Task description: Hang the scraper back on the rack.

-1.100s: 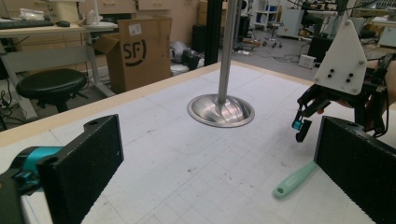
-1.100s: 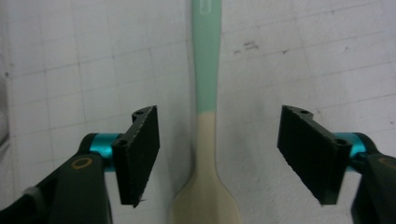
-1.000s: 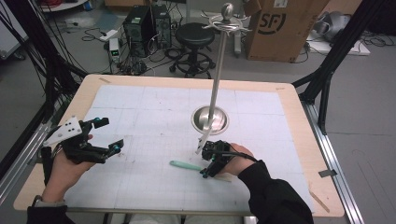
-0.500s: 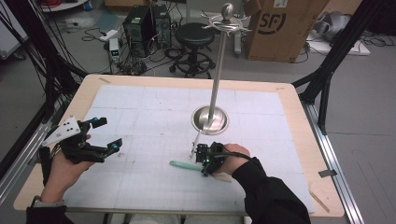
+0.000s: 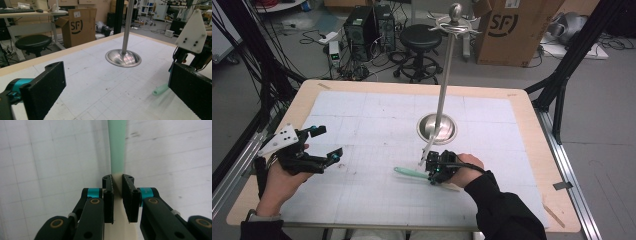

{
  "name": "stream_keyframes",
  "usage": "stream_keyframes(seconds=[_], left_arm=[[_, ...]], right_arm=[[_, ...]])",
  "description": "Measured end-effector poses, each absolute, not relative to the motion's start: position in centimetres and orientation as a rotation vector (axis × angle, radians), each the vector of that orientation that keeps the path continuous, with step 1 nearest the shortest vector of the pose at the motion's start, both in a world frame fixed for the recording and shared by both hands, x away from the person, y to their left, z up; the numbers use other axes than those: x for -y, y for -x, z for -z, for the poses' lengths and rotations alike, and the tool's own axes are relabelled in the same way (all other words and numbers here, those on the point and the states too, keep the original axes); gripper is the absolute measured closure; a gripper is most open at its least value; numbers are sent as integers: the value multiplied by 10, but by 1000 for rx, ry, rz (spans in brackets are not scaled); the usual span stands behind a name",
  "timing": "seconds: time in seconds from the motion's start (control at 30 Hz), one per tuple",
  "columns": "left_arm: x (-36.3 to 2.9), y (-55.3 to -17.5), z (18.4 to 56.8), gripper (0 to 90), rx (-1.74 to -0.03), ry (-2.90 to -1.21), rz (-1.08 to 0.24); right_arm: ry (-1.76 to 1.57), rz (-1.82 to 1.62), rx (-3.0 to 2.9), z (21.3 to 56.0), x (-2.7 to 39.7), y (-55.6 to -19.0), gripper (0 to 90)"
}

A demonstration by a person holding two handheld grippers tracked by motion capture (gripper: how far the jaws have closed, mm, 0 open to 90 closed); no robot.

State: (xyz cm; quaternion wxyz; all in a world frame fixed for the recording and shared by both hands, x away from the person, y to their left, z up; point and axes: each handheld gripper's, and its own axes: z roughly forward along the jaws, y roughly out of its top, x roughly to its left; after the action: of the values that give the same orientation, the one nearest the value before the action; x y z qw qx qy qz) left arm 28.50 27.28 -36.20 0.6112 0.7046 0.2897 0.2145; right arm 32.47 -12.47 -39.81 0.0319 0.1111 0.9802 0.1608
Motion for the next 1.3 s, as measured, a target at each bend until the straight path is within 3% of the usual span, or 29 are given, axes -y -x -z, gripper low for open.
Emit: stream_keyframes(seconds=[0.73,1.3], left_arm=[[-268,-283,361,18,-656,-1632,-500],[-269,-281,367,18,-670,-1667,-508]], right_arm=[[-745,-1437,-2325,344,233,-333,808],[-887,-1628,-1972,315,278,-351,807]])
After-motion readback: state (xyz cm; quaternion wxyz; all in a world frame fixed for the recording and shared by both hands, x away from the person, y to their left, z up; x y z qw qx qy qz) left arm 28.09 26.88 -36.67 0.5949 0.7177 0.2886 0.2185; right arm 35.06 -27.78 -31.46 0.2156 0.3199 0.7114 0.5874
